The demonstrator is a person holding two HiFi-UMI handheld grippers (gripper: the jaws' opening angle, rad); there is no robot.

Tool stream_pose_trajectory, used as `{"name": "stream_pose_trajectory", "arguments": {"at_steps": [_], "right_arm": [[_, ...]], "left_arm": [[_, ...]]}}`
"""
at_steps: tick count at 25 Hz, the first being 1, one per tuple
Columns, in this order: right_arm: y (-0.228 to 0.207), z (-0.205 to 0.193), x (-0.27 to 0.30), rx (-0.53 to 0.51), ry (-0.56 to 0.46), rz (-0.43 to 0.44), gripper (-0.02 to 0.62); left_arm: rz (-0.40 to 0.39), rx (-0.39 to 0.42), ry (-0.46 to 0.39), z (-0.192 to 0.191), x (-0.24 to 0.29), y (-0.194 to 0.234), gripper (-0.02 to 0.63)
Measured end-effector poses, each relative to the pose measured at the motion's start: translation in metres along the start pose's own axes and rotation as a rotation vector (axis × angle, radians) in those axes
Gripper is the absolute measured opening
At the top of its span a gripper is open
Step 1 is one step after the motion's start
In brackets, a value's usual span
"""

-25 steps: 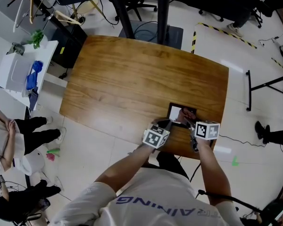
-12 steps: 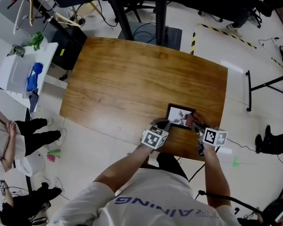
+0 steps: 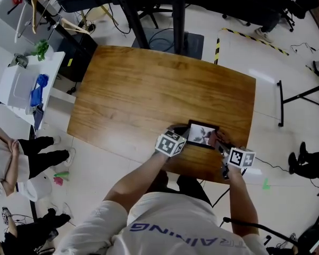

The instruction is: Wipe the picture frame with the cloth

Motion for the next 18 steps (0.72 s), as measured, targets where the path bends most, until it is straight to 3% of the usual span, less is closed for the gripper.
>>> {"name": "stream_pose_trajectory", "arguments": {"at_steps": [7,14,18], "right_arm": [[0.0,-0.004,0.0,0.019,-0.017,0.005,0.118],[0.01,0.0,-0.003,-0.002,-0.018,0.009,0.117],[0.054,-0.005,0.014,-0.075,0.029,0.127,0.117]], "left_arm": [[-0.021,0.017,0.011,0.016,0.018,0.012,0.008],[-0.025,-0.036,0.018,0.025,0.019,0.012,0.006],[-0.025,-0.045,0.018,0.025,0.019,0.014,0.008]]}}
Point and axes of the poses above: the fingertips, and each gripper's own axes: x forward along the fingers, y to its left, z out of its top, the point moved 9 cm from there along -x, backward along the fingers, and after that the axes turned 2 degrees about -y, right-handed, at the moved point
